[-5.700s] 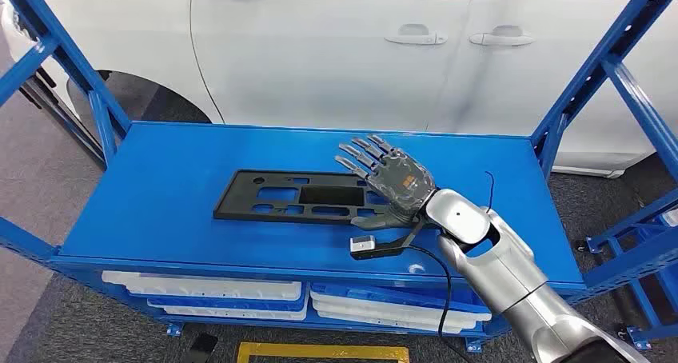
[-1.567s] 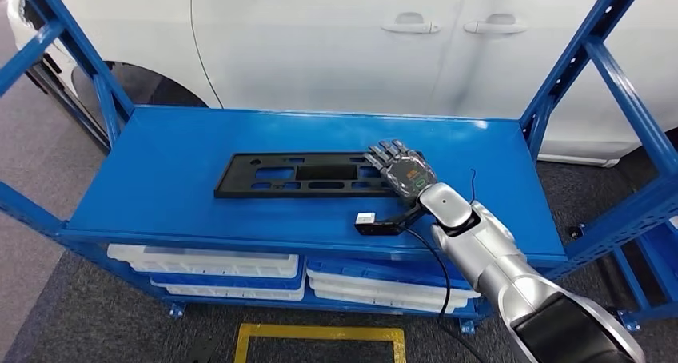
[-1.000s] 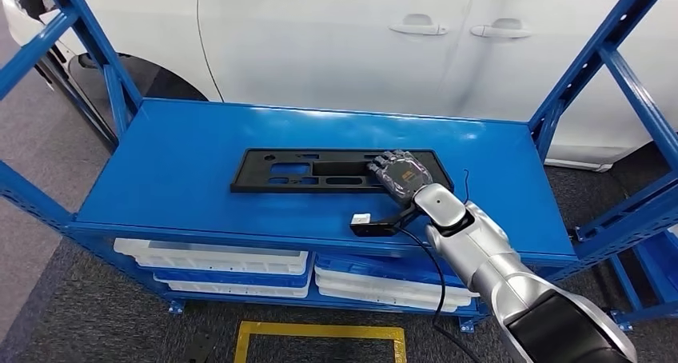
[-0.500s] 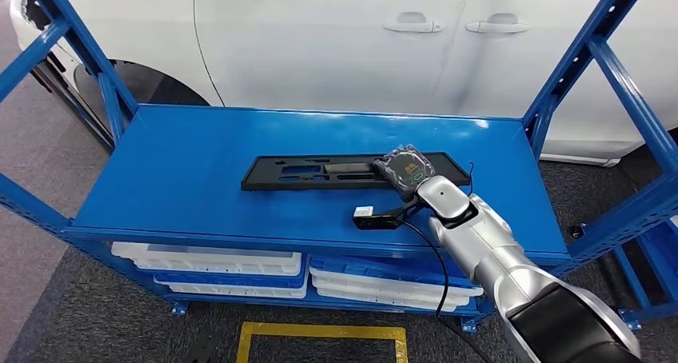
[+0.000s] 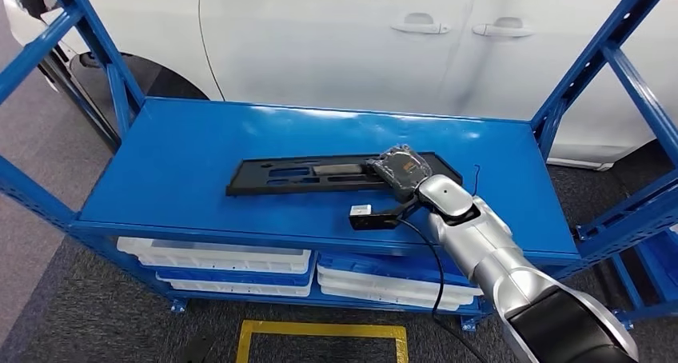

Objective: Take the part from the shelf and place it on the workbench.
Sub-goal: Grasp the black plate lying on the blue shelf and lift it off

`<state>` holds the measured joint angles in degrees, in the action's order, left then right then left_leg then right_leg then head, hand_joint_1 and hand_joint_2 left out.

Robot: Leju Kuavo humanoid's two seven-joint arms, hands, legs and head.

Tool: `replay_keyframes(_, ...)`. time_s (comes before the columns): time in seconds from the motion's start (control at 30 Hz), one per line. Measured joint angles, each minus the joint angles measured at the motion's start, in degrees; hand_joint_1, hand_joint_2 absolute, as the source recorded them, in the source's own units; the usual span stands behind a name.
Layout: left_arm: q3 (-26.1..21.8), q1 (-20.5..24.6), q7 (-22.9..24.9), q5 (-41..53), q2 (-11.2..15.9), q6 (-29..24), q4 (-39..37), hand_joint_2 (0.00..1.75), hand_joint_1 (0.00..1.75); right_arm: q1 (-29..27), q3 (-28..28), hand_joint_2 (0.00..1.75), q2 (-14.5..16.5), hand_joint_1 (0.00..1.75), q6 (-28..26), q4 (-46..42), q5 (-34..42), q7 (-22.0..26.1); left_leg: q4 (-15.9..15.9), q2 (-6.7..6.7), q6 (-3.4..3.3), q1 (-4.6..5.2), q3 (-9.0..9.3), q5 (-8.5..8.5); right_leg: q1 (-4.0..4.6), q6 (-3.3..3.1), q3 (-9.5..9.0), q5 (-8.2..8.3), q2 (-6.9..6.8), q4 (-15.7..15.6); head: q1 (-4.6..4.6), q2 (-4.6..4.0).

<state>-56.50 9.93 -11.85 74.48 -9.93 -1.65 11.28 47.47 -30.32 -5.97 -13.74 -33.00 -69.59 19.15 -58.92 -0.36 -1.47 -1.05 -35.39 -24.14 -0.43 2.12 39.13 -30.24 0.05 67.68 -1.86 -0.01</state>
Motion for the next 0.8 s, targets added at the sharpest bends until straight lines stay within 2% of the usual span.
replay_keyframes(0.03,0.0,-0.06,0.0,-0.03,0.0,-0.02,0.0,0.0,0.0,-0.37,0.33,1.75,-0.02,1.68,0.43,-1.42,1.0,0.61,-0.01,0.02,-0.05,0.03,-0.05,-0.01,-0.01,0.11,1.86,-1.64,0.0,3.97,0.0,0.01)
replay_keyframes(0.07,0.0,-0.11,0.0,-0.06,0.01,-0.03,0.0,0.0,0.0,-0.73,0.57,1.75,-0.11,1.69,0.89,-3.02,1.69,0.94,-0.03,0.02,-0.06,0.05,-0.06,-0.02,-0.01,0.14,3.18,-2.37,-0.01,6.76,0.0,0.0)
replay_keyframes(0.1,0.0,-0.13,-0.01,-0.09,0.02,-0.04,0.0,0.0,0.0,-0.96,0.69,1.75,-0.25,1.69,1.29,-4.59,2.11,1.08,-0.04,-0.02,-0.07,0.06,-0.06,-0.03,-0.01,0.06,3.55,-1.99,-0.01,7.46,0.0,-0.01)
replay_keyframes(0.13,0.0,-0.14,-0.01,-0.11,0.03,-0.05,0.0,0.0,0.0,-1.06,0.8,1.75,-0.47,1.69,1.61,-6.18,2.28,1.06,-0.04,-0.1,-0.07,0.07,-0.01,-0.04,0.0,-0.1,2.81,-0.6,-0.01,5.84,0.0,0.0)
replay_keyframes(0.2,0.0,-0.14,-0.03,-0.13,0.03,-0.05,0.0,0.0,0.0,-0.89,1.1,1.75,-1.04,1.7,2.21,-9.54,2.37,0.77,-0.04,-0.25,0.02,0.1,0.11,-0.09,0.13,-0.71,-0.74,3.39,0.0,-1.88,0.0,0.0)
replay_keyframes(0.23,0.0,-0.13,-0.04,-0.13,0.02,-0.06,0.0,0.0,0.0,-0.61,1.26,1.75,-1.29,1.71,2.49,-11.11,2.44,0.57,-0.07,-0.28,0.16,0.2,0.08,-0.13,0.31,-1.05,-2.43,4.76,-0.01,-5.61,0.0,0.0)
replay_keyframes(0.27,0.0,-0.12,-0.06,-0.13,0.02,-0.07,0.0,0.0,0.0,-0.3,1.38,1.75,-1.48,1.7,2.75,-12.53,2.54,0.4,-0.08,-0.27,0.37,0.27,0.03,-0.14,0.49,-1.35,-3.53,5.48,0.01,-8.08,0.0,0.0)
replay_keyframes(0.3,0.0,-0.14,-0.07,-0.13,0.01,-0.07,0.0,0.0,0.0,-0.07,1.47,1.75,-1.63,1.7,2.92,-13.67,2.62,0.28,-0.07,-0.25,0.64,0.31,-0.03,-0.16,0.67,-1.6,-3.99,5.55,0.04,-9.22,0.0,-0.01)
replay_keyframes(0.37,0.0,-0.18,-0.08,-0.13,-0.01,-0.08,0.0,0.0,0.0,0.15,1.53,1.75,-1.84,1.7,3.06,-15.27,2.67,0.13,0.1,-0.2,1.22,0.33,0.01,-0.1,0.8,-1.97,-4.03,5.5,0.1,-9.37,0.0,-0.01)
replay_keyframes(0.43,0.01,-0.18,-0.08,-0.1,-0.03,-0.08,0.0,0.0,0.0,0.32,1.58,1.75,-2.2,1.7,3.13,-17.05,2.59,-0.16,-0.32,-0.12,1.77,0.34,-0.15,-0.71,0.46,-2.57,-4.27,5.78,0.04,-9.88,-0.01,-0.01)
replay_keyframes(0.5,0.02,-0.15,-0.04,-0.03,-0.02,-0.08,0.0,0.0,0.0,0.78,1.76,1.75,-2.56,1.68,3.93,-19.55,3.35,-0.28,-4.69,0.0,2.22,0.33,-2.03,-3.49,0.18,-3.1,-4.49,5.99,-0.01,-10.29,-0.02,-0.01)
replay_keyframes(0.57,0.03,-0.14,0.08,0.03,-0.02,-0.08,0.0,0.0,0.0,0.97,2.33,1.75,-2.82,1.68,6.14,-22.22,6.79,0.95,-12.77,0.03,2.48,0.31,-5.61,-7.12,0.27,-3.32,-4.51,5.92,0.02,-10.26,-0.03,-0.01)
replay_keyframes(0.6,0.04,-0.16,0.16,0.05,-0.02,-0.1,0.0,0.0,0.0,0.78,2.75,1.75,-2.95,1.68,7.35,-23.54,9.21,2.04,-15.61,0.03,2.53,0.32,-6.97,-7.86,0.32,-3.35,-4.53,5.88,0.02,-10.22,-0.02,-0.01)
replay_keyframes(0.63,0.04,-0.18,0.24,0.07,-0.02,-0.12,0.0,0.0,0.0,0.53,3.16,1.75,-3.07,1.68,8.35,-24.79,11.49,3.12,-16.45,0.03,2.53,0.32,-7.42,-7.53,0.36,-3.35,-4.54,5.83,0.04,-10.16,-0.02,-0.01)
replay_keyframes(0.67,0.05,-0.18,0.31,0.09,-0.02,-0.16,0.0,0.0,0.0,0.31,3.5,1.75,-3.15,1.68,8.99,-25.97,13.1,3.91,-14.76,0.03,2.46,0.32,-6.68,-6.06,0.37,-3.31,-4.56,5.75,0.08,-10.06,-0.02,-0.01)
replay_keyframes(0.73,0.07,-0.1,0.37,0.13,-0.02,-0.21,0.0,0.0,0.0,0.1,4.02,1.75,-3.28,1.68,9.46,-27.97,14.3,4.48,-7.08,0.04,2.11,0.34,-3.01,-2.17,0.42,-3.04,-4.63,5.43,0.16,-9.75,-0.02,-0.01)
replay_keyframes(0.77,0.08,-0.04,0.37,0.16,-0.03,-0.24,0.0,0.0,0.0,0.09,4.24,1.75,-3.38,1.68,9.56,-28.74,14.42,4.54,-3.55,0.02,1.88,0.38,-1.34,-0.99,0.52,-2.83,-4.55,5.27,0.19,-9.49,-0.02,0.0)
replay_keyframes(0.8,0.08,-0.02,0.38,0.19,-0.03,-0.24,0.0,0.0,0.0,0.03,4.42,1.75,-3.49,1.68,9.6,-29.36,14.45,4.56,-1.36,0.0,1.65,0.42,-0.33,-0.49,0.62,-2.58,-4.43,5.18,0.2,-9.32,-0.02,0.0)
